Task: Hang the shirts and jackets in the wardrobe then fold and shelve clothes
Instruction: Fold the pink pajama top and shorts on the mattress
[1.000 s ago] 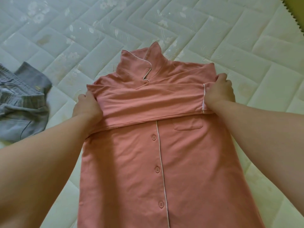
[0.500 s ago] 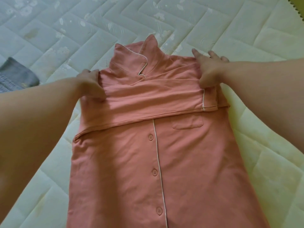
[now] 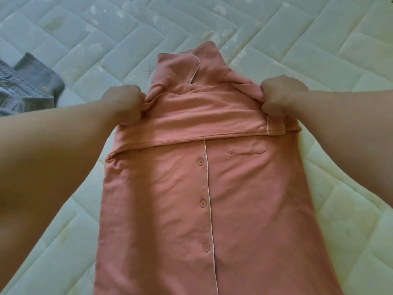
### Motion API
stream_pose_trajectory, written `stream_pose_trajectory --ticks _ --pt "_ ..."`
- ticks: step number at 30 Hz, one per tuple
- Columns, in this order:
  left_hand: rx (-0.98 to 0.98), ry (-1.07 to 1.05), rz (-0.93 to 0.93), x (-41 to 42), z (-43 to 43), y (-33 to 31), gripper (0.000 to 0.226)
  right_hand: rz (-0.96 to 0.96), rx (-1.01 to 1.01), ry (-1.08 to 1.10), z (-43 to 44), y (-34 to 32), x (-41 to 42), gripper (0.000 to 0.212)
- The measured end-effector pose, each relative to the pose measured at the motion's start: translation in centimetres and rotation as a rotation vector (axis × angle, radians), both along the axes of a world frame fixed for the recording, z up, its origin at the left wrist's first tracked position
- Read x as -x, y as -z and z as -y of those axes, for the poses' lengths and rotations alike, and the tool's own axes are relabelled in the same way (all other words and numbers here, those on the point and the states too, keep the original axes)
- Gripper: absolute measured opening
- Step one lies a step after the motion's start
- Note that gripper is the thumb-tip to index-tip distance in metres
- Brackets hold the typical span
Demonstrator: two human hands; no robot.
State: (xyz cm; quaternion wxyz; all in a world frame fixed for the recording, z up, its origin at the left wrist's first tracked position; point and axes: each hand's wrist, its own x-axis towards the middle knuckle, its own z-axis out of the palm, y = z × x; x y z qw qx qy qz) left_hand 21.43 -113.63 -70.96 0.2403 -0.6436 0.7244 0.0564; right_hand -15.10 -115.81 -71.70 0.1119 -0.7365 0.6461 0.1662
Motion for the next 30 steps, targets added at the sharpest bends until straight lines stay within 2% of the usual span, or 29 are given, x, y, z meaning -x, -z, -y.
stream_pose_trajectory --ticks 5,8,12,14,18,22,24,26,28,30 --pt "0.202 0.044 -0.193 -0.3 -6.2 -2.2 0.022 0.189 0.223 0.009 -5.3 -2.3 1.1 0.022" --pt "0.298 0.175 -0.237 -0.5 -11.6 -4.1 0.030 0.274 0.223 -0.023 -10.0 -4.0 2.2 0.023" --pt "0.344 0.368 -0.290 -0.6 -19.6 -5.0 0.021 0.331 0.250 -0.109 -17.2 -5.6 3.7 0.015" --pt "0.383 0.512 -0.312 -1.4 -23.0 -4.9 0.019 0.298 0.240 -0.158 -20.2 -6.0 4.5 0.017" --pt "0.414 0.686 -0.347 -2.7 -28.9 -3.1 0.025 0.213 0.079 -0.357 -25.7 -5.5 5.4 0.022" --pt "0.360 0.765 -0.345 -2.4 -34.0 -1.3 0.025 0.250 0.041 -0.489 -30.3 -4.5 5.6 0.011" --pt "0.315 0.776 -0.349 -1.9 -35.7 -0.8 0.030 0.205 0.040 -0.510 -32.1 -3.7 5.5 0.007" --pt "0.227 0.724 -0.331 -1.3 -37.1 -0.6 0.035 0.095 -0.047 -0.449 -33.6 -2.9 5.5 0.010" --pt "0.138 0.633 -0.306 -0.9 -38.1 -0.6 0.037 -0.054 -0.164 -0.380 -34.5 -2.3 5.1 0.024" --pt "0.062 0.568 -0.274 -0.8 -38.8 -0.7 0.039 -0.126 -0.202 -0.319 -35.2 -2.4 4.0 0.040"
